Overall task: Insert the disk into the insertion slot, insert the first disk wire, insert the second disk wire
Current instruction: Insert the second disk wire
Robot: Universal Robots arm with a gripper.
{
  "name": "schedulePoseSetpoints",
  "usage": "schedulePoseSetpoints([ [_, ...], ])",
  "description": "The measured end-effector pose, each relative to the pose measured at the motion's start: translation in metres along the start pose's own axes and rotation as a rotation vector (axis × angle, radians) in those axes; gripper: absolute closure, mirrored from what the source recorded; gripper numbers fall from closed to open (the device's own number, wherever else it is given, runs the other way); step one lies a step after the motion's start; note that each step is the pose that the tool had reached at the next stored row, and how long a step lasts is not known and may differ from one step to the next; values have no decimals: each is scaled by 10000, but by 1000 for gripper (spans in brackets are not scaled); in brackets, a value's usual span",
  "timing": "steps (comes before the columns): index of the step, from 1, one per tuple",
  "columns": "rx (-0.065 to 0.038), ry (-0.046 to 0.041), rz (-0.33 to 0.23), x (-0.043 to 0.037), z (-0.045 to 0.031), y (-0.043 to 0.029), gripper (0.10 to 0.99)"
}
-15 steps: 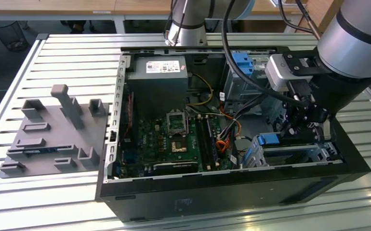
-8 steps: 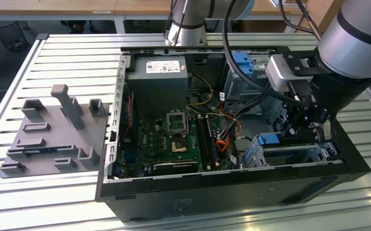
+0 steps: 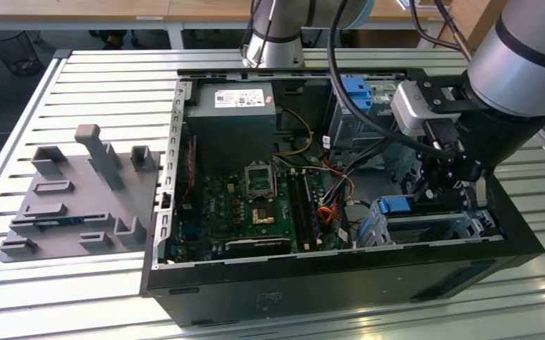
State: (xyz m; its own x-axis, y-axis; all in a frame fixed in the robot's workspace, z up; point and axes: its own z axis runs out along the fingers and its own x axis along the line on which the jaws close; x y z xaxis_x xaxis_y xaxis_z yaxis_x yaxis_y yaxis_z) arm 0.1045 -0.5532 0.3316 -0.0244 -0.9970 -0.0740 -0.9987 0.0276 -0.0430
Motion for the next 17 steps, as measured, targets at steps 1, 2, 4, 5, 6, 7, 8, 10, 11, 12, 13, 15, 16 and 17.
schedulePoseSetpoints([
  [1,0,0,0,0,3,0,937],
  [2,0,0,0,0,5,0,937],
  [4,0,0,0,1,13,0,937],
  [5,0,-1,-1,1,18,0,937],
  [6,0,0,0,2,23,1,937],
  [7,0,1,-1,3,29,1,937],
  [8,0,-1,-1,3,36,1,937],
  [10,0,5,-1,3,45,1,937],
  [11,0,8,-1,4,46,1,937],
  [12,0,7,-1,4,47,1,937],
  [13,0,5,-1,4,48,2,937],
  [15,-1,0,0,4,51,2,937],
  [16,-1,-6,0,4,53,2,937],
  [17,0,-5,0,4,53,2,929],
])
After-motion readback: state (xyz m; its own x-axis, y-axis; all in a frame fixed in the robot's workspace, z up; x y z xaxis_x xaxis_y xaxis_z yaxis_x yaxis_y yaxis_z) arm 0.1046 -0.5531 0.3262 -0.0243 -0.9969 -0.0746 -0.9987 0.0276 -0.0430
